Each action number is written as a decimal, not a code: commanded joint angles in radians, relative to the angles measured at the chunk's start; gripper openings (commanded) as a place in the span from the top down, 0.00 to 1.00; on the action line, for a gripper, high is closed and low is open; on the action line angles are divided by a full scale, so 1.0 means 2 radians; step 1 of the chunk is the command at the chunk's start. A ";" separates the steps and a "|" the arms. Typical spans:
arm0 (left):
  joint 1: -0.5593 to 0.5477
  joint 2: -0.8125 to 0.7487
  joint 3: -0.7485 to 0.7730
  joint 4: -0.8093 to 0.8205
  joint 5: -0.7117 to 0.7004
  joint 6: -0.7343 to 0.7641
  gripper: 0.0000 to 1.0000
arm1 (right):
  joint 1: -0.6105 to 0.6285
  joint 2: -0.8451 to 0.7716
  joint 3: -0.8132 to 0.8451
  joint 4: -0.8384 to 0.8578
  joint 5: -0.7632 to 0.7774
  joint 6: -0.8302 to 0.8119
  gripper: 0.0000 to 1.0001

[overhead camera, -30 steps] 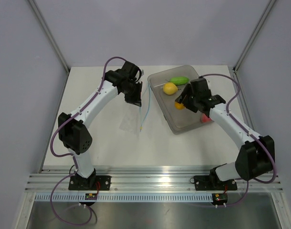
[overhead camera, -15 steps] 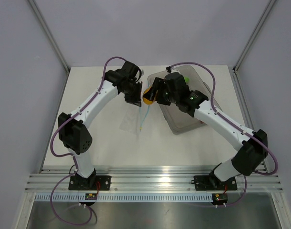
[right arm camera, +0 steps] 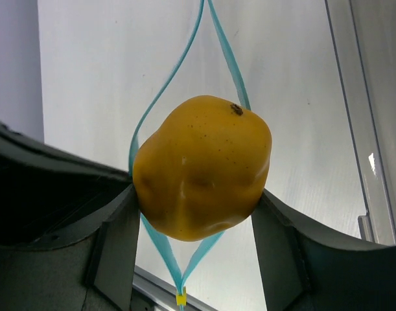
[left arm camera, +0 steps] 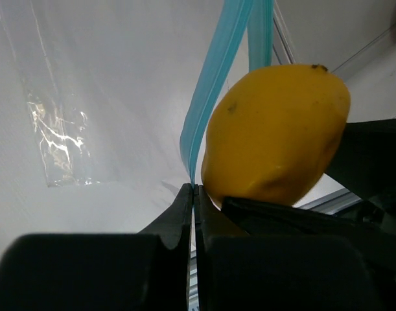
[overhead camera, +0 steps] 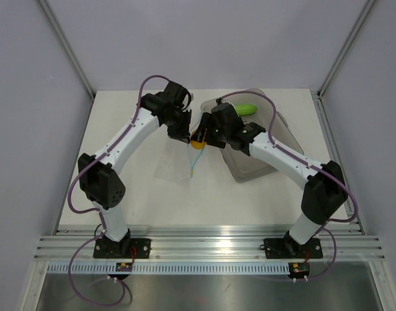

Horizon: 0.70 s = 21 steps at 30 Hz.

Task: Place the food in the zip-top bag and seal the zipper
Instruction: Place the fake fruit in the zipper food storage bag.

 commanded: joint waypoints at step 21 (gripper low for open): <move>-0.002 0.005 0.036 0.016 0.034 0.007 1.00 | 0.006 -0.026 0.021 -0.023 0.040 -0.016 0.16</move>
